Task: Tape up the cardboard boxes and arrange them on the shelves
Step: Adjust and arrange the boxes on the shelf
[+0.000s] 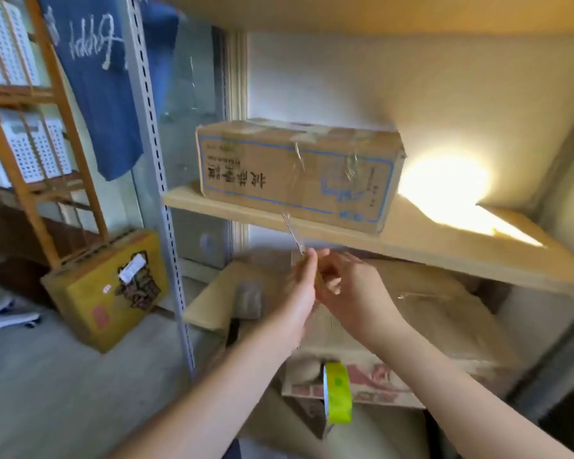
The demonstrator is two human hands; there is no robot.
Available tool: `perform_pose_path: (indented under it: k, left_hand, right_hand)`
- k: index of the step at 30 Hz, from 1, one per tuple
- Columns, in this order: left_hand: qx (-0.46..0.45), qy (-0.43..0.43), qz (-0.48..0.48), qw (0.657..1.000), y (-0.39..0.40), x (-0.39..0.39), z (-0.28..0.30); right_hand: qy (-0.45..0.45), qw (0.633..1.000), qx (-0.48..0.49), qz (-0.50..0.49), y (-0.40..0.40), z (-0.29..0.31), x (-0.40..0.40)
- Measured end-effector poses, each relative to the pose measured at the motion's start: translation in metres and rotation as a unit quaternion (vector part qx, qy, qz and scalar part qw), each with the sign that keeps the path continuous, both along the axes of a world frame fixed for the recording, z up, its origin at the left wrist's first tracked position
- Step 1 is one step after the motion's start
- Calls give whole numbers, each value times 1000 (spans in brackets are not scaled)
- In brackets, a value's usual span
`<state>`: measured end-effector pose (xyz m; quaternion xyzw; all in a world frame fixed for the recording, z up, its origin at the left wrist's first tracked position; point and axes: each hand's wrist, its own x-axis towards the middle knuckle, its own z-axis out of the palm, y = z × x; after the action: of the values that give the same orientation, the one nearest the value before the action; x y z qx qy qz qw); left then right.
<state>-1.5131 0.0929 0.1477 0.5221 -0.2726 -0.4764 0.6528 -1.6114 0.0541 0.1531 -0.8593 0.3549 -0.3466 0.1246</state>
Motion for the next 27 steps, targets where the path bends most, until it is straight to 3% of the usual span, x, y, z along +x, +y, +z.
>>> perform_pose_path:
  k: [3,4,7,9,11,14,18,21,25,27]
  left_hand:
    - [51,27,-36,998,21,-34,-35]
    - [62,0,-31,998,28,-42,-45]
    - [128,-40,95,986,39,-53,-97]
    - [173,-2,85,981,39,-62,-122]
    - [175,-22,51,983,29,-66,-132]
    - [194,7,20,981,10,-70,-143]
    - [237,57,-18,970,5,-73,-168]
    - [224,121,-39,966,18,-74,-169]
    - [196,147,-42,969,21,-73,-174]
    - [180,145,-50,972,25,-73,-172]
  right_hand:
    - [53,994,93,-34,7,-30,-36]
    - [58,991,111,-46,5,-38,-48]
    - [143,982,47,-118,-9,-64,-71]
    - [186,971,32,-146,-25,-83,-76]
    - [159,974,125,-106,-41,-103,-75]
    - [24,962,269,-39,-59,-132,-71]
    - [-70,960,253,-97,-71,-157,-69]
    - [-41,962,241,-122,-77,-157,-61]
    - [-70,940,332,20,-66,-122,-78]
    - [27,920,386,65,-55,-89,-103]
